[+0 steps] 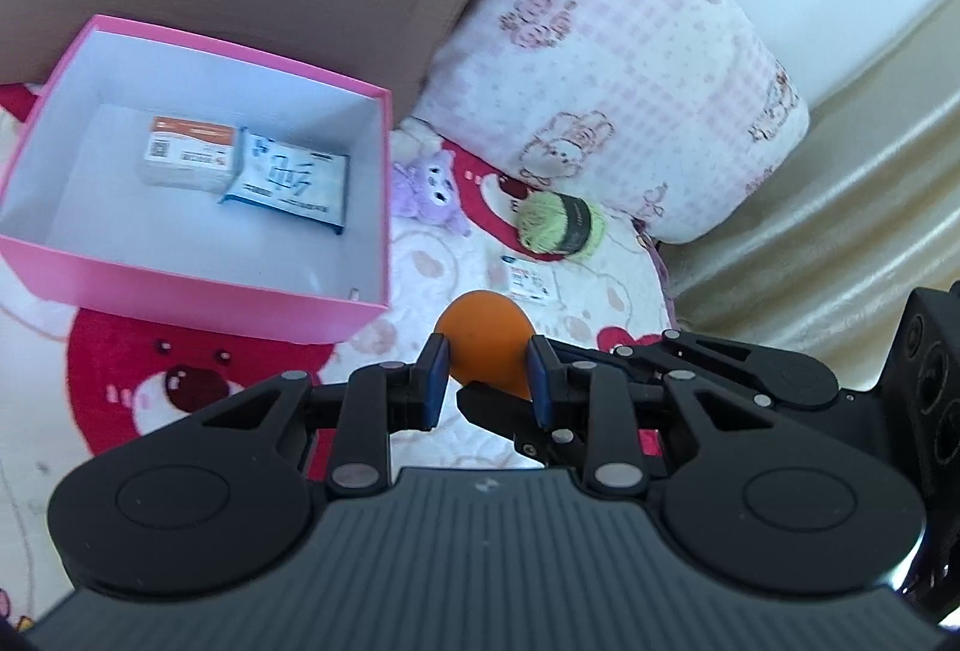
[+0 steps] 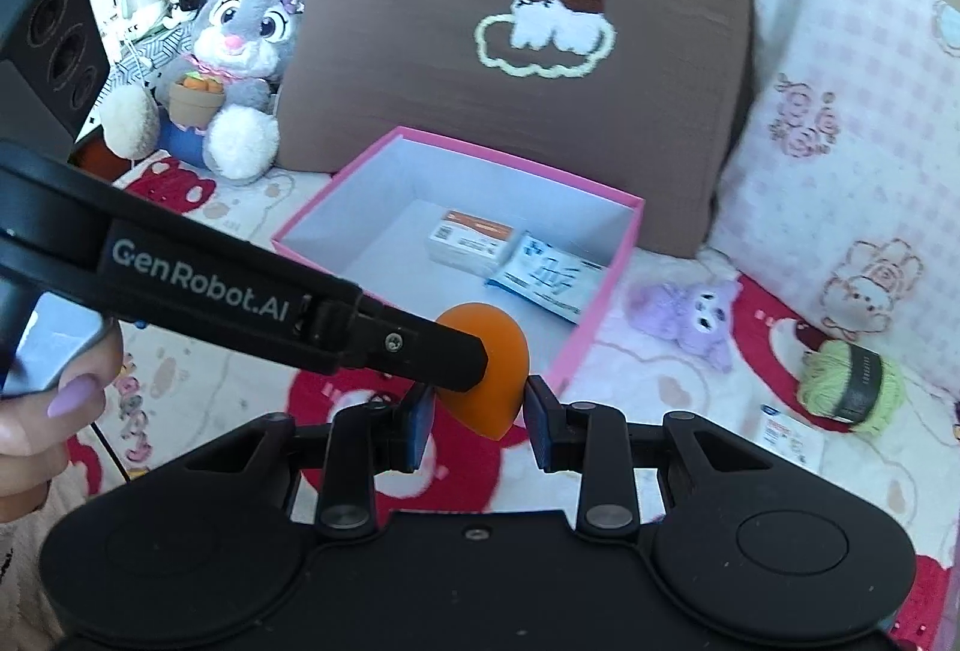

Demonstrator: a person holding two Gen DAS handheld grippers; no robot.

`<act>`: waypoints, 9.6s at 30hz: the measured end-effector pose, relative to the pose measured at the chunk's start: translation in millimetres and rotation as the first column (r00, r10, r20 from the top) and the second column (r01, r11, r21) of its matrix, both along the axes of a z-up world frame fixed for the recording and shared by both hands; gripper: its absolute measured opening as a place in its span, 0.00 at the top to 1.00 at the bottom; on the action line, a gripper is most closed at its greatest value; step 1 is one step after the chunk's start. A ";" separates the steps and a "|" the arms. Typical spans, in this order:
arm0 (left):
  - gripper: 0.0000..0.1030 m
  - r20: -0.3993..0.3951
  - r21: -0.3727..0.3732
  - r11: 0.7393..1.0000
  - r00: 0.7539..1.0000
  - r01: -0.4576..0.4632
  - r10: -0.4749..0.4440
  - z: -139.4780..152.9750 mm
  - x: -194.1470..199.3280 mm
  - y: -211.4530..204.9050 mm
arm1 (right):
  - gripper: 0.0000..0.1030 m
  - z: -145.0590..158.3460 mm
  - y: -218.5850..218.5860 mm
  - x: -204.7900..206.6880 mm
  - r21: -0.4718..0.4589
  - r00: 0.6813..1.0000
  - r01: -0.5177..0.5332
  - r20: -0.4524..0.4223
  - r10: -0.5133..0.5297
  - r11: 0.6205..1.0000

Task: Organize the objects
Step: 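Lift the orange sponge with the left tool and carry it over the pink box, then lower the orange sponge into the pink box with the left tool, then open the left tool to release the sponge in the box, then raise the left tool out of the box toward the white wipe pack, then lower the open left tool around the white wet-wipe pack, then close the left tool on the white wet-wipe pack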

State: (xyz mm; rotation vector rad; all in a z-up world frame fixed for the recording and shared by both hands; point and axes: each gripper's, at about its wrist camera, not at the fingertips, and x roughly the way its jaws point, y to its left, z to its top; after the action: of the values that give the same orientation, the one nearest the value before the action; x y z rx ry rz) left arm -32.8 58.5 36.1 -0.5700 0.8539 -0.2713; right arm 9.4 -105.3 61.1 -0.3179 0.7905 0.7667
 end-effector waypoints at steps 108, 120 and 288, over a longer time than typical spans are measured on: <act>0.83 -0.026 0.316 0.910 0.956 -0.269 0.292 -95.3 136.3 211.5 | 0.71 -154.4 259.6 187.1 0.080 0.954 -0.027 -0.297 0.050 0.996; 0.83 -0.045 0.329 0.903 0.951 -0.276 0.307 -87.9 124.5 202.9 | 0.70 -118.3 225.5 160.8 -0.029 0.950 -0.193 -0.257 0.179 0.981; 0.74 -0.066 0.113 0.980 0.985 0.167 -0.160 -182.4 221.3 -197.0 | 0.20 -201.1 -180.8 186.2 0.181 0.947 0.310 0.033 -0.321 0.933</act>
State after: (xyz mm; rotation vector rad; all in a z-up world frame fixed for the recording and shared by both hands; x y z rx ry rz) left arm 188.5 -138.5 -146.3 -0.3990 0.9670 -0.3527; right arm 195.6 -286.1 -140.0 -0.0534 0.6896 0.5146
